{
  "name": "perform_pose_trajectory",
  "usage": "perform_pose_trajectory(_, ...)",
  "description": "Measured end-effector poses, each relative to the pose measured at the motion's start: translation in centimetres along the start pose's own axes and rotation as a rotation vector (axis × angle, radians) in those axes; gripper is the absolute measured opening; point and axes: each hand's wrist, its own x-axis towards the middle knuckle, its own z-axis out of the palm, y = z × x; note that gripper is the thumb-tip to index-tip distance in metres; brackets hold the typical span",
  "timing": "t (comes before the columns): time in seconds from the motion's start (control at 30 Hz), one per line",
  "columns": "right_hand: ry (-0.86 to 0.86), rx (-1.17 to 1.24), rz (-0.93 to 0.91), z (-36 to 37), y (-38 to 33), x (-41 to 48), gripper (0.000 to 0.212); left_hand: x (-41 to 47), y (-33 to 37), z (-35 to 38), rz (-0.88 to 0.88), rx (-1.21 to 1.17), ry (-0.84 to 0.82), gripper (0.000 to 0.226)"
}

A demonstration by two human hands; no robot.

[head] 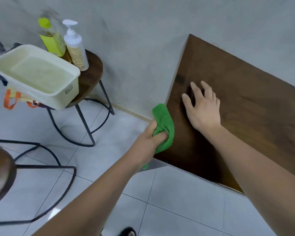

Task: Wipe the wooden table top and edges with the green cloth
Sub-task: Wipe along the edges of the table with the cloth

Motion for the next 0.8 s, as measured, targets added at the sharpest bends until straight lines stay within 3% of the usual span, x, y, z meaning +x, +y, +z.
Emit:
perform_pose_trajectory(0.23,0.019,0.027,0.004,0.5,0.0,0.0,0.072,-2.3,-1.4,0.3,-0.005,0.023,0.078,0.045)
perform_pose_trajectory(0.33,0.045,0.039,0.007,0.8,0.2,0.2,0.072,-0.7,-0.6,0.2,-0.031,0.004,0.068,0.051)
perform_pose_trajectory(0.53,0.071,0.048,0.0,1.1,0.5,0.7,0.068,6.9,3.2,0.7,-0.024,0.093,0.061,0.04)
perform_pose_trajectory(0.8,0.109,0.047,0.005,1.4,0.7,1.0,0.06,18.2,8.6,1.5,0.032,0.293,0.06,0.055)
